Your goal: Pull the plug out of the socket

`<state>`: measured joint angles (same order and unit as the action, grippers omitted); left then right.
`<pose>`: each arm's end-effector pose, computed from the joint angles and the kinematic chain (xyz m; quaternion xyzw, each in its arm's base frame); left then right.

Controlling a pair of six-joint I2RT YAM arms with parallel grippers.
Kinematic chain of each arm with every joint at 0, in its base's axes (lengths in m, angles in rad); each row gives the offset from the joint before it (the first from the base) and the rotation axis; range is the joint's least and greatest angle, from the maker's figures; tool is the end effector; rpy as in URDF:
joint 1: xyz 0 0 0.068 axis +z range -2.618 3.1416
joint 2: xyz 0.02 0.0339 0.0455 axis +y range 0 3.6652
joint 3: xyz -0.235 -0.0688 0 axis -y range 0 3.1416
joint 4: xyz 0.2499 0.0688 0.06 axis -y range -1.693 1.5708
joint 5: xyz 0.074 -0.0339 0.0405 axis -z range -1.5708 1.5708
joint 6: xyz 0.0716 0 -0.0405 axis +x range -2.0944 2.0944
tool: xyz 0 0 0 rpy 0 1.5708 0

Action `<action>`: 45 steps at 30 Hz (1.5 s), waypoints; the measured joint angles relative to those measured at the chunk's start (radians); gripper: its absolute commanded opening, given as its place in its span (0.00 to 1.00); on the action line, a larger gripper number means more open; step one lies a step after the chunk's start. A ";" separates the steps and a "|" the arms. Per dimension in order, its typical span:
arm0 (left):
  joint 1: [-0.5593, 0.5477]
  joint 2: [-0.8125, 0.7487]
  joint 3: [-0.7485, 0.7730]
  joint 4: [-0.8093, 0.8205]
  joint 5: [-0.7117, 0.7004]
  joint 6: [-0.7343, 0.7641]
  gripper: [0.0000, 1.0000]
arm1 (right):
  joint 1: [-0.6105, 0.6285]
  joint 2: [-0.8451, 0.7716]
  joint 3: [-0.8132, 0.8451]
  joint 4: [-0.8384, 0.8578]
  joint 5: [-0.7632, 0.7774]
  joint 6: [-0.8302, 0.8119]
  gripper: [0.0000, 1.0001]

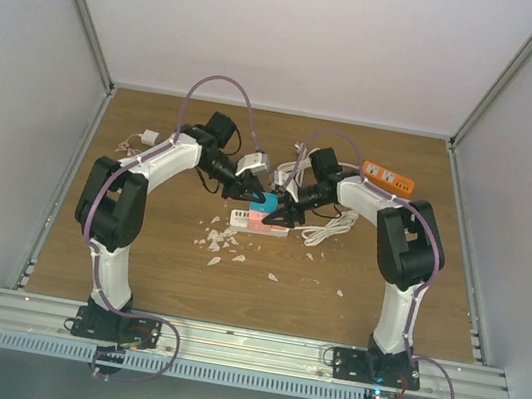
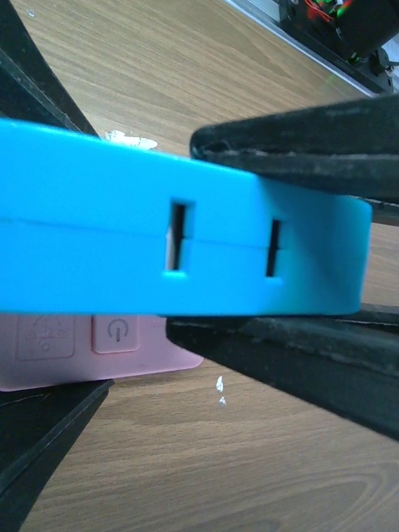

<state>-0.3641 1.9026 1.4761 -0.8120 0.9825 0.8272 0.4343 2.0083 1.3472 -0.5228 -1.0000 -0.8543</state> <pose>0.3395 -0.1931 0.1794 0.5525 0.6761 -0.4193 0.2487 0.3340 0.2214 0.1159 -0.5910 0.6332 0.4250 0.2631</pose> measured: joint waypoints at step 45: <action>0.048 -0.101 -0.003 -0.119 0.144 0.011 0.00 | -0.027 -0.003 0.040 0.031 0.019 0.047 0.78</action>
<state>-0.3164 1.8015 1.4731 -0.9310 1.1263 0.8383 0.4068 2.0048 1.3876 -0.4919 -0.9813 -0.8070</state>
